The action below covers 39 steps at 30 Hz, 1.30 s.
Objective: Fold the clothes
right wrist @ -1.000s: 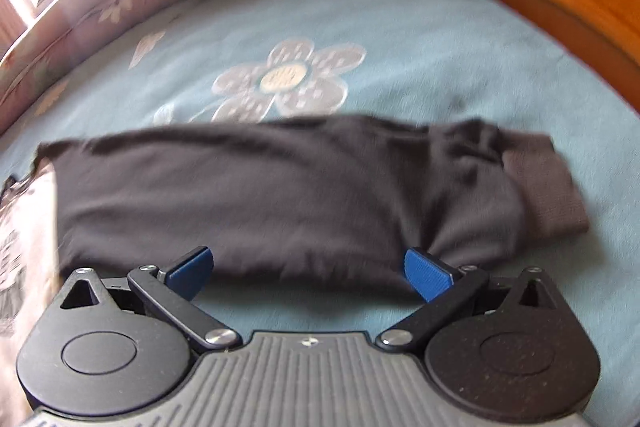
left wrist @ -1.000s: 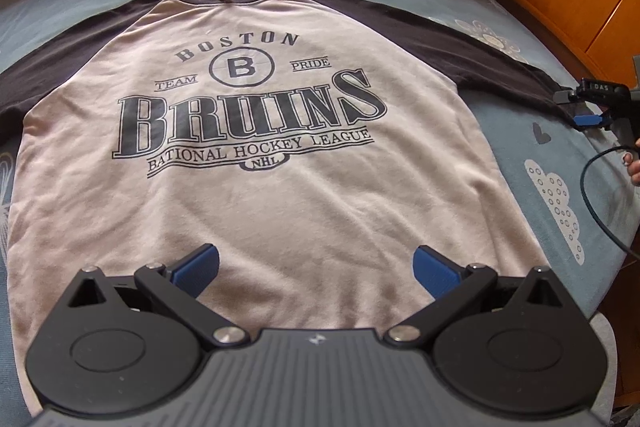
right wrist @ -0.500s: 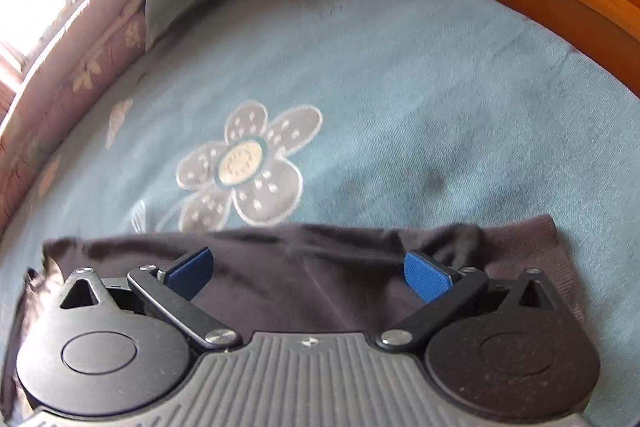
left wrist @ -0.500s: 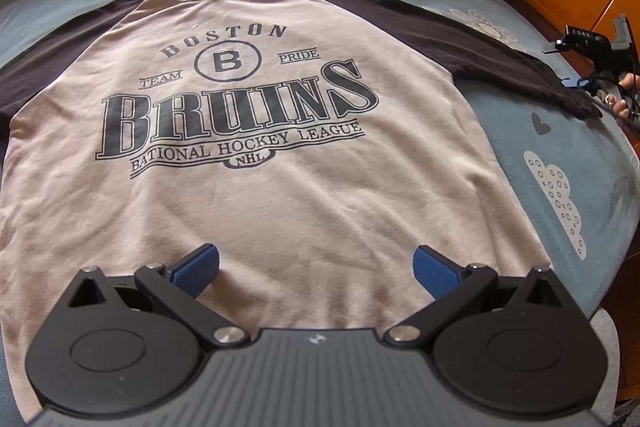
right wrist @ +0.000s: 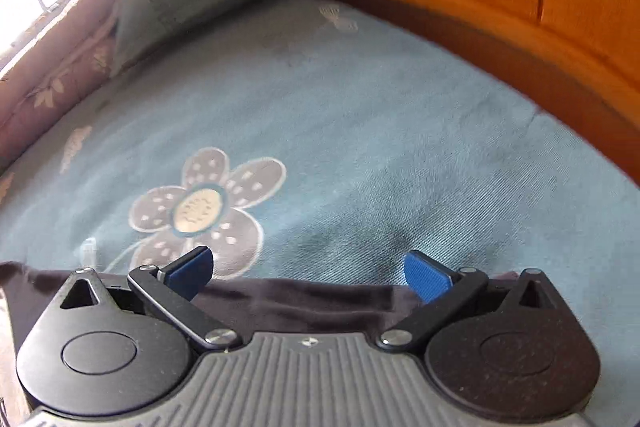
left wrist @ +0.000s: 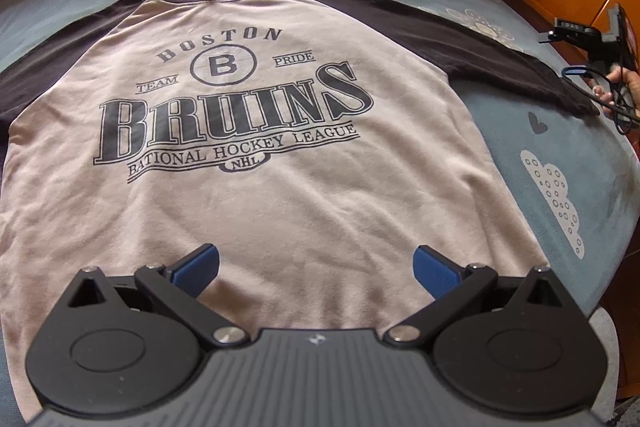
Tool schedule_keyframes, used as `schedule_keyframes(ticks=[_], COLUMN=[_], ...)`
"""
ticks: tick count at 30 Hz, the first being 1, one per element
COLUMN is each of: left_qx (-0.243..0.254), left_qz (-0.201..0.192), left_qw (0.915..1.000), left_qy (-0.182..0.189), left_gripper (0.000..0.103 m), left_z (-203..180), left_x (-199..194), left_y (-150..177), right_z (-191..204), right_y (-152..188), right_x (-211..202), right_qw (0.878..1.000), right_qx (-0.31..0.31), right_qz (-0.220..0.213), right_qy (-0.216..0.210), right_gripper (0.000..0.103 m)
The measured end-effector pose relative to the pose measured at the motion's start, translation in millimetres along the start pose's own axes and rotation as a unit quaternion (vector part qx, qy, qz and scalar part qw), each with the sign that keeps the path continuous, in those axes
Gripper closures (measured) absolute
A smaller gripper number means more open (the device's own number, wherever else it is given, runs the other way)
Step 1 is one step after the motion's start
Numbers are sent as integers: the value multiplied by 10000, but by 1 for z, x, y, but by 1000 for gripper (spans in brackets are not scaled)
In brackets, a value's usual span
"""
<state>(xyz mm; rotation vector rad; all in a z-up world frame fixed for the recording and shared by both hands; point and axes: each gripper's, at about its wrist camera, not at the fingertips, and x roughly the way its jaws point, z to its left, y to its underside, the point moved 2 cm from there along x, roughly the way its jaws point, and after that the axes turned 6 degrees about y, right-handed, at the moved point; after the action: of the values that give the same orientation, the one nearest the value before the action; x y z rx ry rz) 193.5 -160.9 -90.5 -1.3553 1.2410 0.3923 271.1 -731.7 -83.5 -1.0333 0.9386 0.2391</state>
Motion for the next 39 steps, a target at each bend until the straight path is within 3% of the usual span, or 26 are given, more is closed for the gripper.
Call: schedule_keyframes(ticks=[4, 7, 9, 10, 12, 14, 18, 21, 23, 27, 30, 33, 37, 39], left_qx=[-9, -59, -138, -180, -276, -358, -272, -231, -270, -212, -99, -66, 30, 86], left_qz=[30, -54, -147, -185, -224, -237, -234, -231, -222, -224, -142, -79, 158, 280], left_qw=[10000, 10000, 9997, 9996, 9991, 9986, 9990, 9988, 9982, 9970, 9958, 9965, 9960, 9957], left_qy=[0, -44, -101, -129, -222, -306, -280, -353, -478, -716, -894, -832, -878, -874], left_gripper=[1, 1, 1, 1, 1, 1, 1, 1, 1, 1, 1, 1, 1, 1], left_z=[1, 5, 12, 16, 24, 30, 29, 34, 41, 53, 56, 62, 71, 74], left_x=[4, 0, -7, -11, -15, -16, -20, -25, -27, -34, -38, -43, -43, -41], left_y=[1, 0, 0, -1, -1, -1, 1, 2, 3, 5, 11, 20, 38, 48], right_z=[10, -1, -11, -15, -15, -1, 29, 29, 43, 113, 174, 232, 288, 302], right_y=[14, 23, 19, 16, 13, 13, 22, 28, 34, 62, 91, 129, 183, 205], right_x=[-13, 7, 2, -1, -9, -14, -6, 0, -14, -56, -81, -94, -110, -113], right_qw=[9984, 9949, 9957, 9971, 9979, 9973, 9961, 9967, 9968, 9880, 9732, 9512, 9301, 9275], right_qx=[-151, 110, 194, 298, 397, 272, -323, -312, -316, -1247, -1886, -2424, -2943, -2988], right_qz=[261, 714, 558, 535, 413, 428, 610, 719, 726, 713, 810, 1105, 1261, 1379], right_qy=[-478, -705, -718, -445, -305, -539, -557, 202, 106, -565, -1036, -1556, -1802, -1774], right_gripper=[0, 0, 0, 0, 0, 0, 0, 0, 0, 0, 0, 0, 0, 0])
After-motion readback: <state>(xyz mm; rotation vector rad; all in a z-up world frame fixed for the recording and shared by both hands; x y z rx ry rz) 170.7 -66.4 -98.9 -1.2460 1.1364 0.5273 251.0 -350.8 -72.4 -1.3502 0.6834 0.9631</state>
